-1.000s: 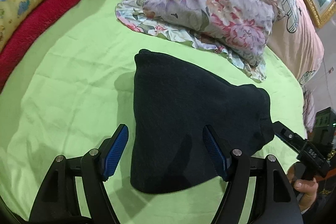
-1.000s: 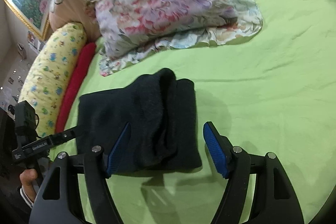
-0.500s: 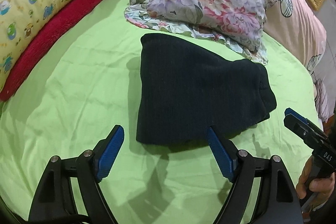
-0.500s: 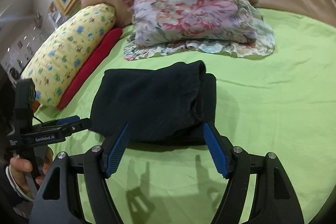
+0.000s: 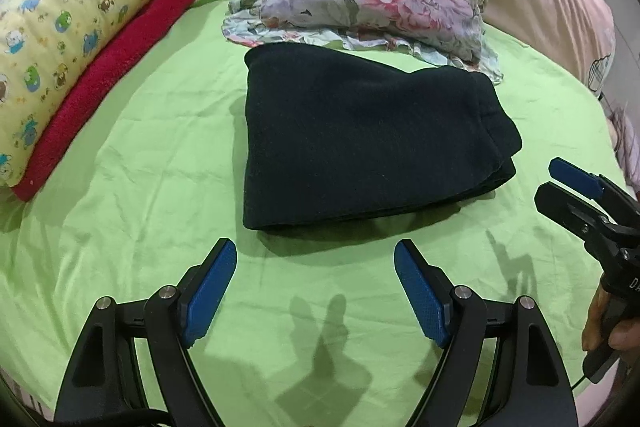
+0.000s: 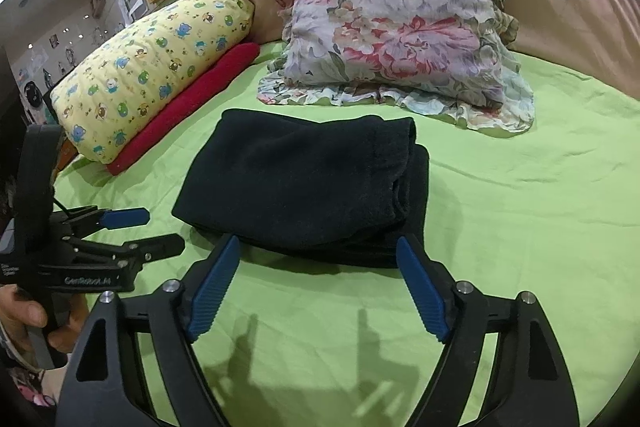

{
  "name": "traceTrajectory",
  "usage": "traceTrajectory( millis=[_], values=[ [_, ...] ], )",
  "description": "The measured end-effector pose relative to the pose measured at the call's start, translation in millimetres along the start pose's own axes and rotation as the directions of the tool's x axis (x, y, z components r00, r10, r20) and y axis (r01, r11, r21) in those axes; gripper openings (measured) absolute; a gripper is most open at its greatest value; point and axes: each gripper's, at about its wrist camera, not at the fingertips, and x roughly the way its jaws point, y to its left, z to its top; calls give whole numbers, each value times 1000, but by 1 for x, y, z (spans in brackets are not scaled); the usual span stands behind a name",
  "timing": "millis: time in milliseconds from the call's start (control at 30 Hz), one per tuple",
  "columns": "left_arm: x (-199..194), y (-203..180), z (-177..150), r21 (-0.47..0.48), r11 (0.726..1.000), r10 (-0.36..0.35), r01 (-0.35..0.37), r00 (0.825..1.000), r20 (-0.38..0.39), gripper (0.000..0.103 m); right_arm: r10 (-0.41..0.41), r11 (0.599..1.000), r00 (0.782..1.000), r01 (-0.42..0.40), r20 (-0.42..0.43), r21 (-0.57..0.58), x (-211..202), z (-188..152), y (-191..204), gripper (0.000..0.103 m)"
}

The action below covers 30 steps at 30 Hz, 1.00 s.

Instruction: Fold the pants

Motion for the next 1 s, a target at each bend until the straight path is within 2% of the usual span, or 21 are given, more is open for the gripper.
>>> traceTrajectory(
  millis=[167,400,833,1000],
  values=[
    [-2,-5,0,19,1000,20,-21,999,30,82,-22,1000,1000,22,6,-21,2,-5,1,87],
    [4,-6,0,14,1000,15,-16,996,88,82,-13,998,997,18,73,-63,5,-11,4,92],
    [12,-5,3,1,1000,12,-12,986,166,83,34,994,994,-22,104,-108,21,-10,9,92],
    [13,-6,3,4,1000,20,-21,985,169,83,40,993,993,-27,109,-116,23,-10,10,93]
  ],
)
